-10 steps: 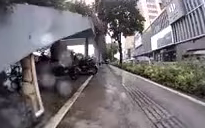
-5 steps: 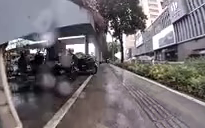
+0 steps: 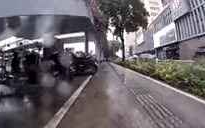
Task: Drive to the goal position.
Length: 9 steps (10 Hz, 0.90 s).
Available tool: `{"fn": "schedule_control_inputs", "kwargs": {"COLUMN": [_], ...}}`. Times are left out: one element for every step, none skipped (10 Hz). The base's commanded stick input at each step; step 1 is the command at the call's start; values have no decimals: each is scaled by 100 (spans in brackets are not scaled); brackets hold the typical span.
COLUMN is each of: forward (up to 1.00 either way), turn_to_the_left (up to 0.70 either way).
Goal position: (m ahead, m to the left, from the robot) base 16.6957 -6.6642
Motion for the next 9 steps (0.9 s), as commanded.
{"fn": "schedule_control_inputs", "kwargs": {"forward": [70,70,70,70,70,70,70,70,70], "turn_to_the_left": [0,0,-1,-13,-13,-13,-2,0,0]}}
